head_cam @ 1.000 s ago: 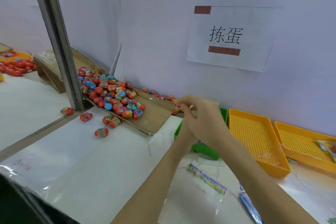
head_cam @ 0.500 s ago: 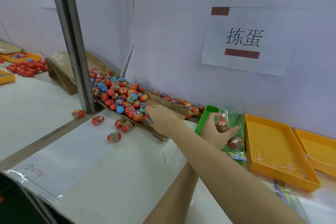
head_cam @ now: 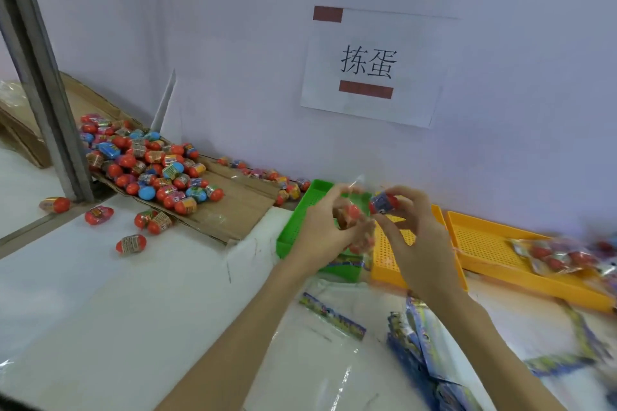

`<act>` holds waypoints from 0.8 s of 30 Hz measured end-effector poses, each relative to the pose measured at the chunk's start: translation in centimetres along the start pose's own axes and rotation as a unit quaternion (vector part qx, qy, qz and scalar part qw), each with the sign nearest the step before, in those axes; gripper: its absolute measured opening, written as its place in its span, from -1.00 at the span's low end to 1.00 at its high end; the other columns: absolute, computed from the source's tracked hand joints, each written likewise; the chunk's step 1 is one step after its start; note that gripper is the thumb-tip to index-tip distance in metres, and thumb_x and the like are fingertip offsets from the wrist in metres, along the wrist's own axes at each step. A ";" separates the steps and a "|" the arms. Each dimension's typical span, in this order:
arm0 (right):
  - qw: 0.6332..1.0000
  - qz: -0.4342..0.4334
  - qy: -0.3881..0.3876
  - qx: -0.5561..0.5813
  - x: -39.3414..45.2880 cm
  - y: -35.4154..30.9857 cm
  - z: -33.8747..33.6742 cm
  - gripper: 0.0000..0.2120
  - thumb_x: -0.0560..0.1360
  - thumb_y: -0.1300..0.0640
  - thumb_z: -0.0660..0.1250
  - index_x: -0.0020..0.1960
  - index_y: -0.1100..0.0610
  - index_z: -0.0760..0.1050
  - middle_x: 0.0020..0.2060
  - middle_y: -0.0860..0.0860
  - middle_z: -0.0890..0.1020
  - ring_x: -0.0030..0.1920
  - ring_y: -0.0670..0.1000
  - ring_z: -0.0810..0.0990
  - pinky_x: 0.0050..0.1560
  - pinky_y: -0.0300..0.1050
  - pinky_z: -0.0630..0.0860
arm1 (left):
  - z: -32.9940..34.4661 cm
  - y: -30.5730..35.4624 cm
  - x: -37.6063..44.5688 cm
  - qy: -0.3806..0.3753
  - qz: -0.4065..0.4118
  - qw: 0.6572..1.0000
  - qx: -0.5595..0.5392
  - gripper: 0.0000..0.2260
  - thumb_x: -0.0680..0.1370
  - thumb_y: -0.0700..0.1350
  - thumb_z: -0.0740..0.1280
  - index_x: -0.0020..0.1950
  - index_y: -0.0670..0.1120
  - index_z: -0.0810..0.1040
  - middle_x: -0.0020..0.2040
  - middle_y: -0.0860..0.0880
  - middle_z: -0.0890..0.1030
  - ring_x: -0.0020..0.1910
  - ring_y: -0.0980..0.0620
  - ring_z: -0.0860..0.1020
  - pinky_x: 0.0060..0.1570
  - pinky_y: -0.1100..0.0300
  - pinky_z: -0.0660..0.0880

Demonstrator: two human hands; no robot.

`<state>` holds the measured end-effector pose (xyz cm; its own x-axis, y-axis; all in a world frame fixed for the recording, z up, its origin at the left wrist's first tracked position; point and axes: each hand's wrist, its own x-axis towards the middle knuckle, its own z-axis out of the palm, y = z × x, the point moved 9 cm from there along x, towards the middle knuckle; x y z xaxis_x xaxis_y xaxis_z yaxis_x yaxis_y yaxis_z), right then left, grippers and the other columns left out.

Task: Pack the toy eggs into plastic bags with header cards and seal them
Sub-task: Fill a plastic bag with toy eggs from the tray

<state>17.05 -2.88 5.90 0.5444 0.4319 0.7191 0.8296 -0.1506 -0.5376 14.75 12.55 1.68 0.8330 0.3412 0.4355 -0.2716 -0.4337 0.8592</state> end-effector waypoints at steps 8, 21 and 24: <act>0.998 0.007 0.030 -0.052 -2.2 2.2 -2.7 -0.67 0.56 0.24 0.44 0.29 0.04 0.55 0.06 -0.14 0.65 -0.05 -0.14 0.67 -0.17 -0.35 0.58 | 2.7 0.9 -0.5 -0.084 0.108 0.986 0.092 -0.46 0.48 0.02 0.59 0.41 0.11 0.48 0.01 0.14 0.61 -0.10 0.22 0.60 -0.06 0.28 0.56; 0.996 0.028 0.032 -0.085 -2.4 1.8 -4.1 -0.78 0.57 0.05 0.40 0.20 0.06 0.65 0.07 -0.07 0.65 -0.08 -0.17 0.66 -0.16 -0.32 0.58 | 3.5 3.1 -1.4 -0.071 0.162 0.982 0.065 -0.53 0.52 -0.01 0.55 0.40 0.05 0.52 0.08 0.09 0.61 0.03 0.14 0.64 0.05 0.24 0.62; 0.995 0.044 0.046 -0.072 -2.5 1.8 -4.3 -0.80 0.57 0.10 0.43 0.18 0.04 0.66 0.05 -0.04 0.66 -0.07 -0.14 0.66 -0.15 -0.27 0.59 | 3.2 3.3 -1.4 -0.062 0.163 0.983 0.066 -0.53 0.51 0.00 0.55 0.40 0.04 0.53 0.07 0.12 0.61 0.04 0.18 0.63 0.04 0.33 0.59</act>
<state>17.69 -8.01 5.06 0.6196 0.3286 0.7128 0.7835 -0.3136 -0.5365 14.22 7.93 3.06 0.7669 0.0659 0.6383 -0.4753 -0.6101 0.6339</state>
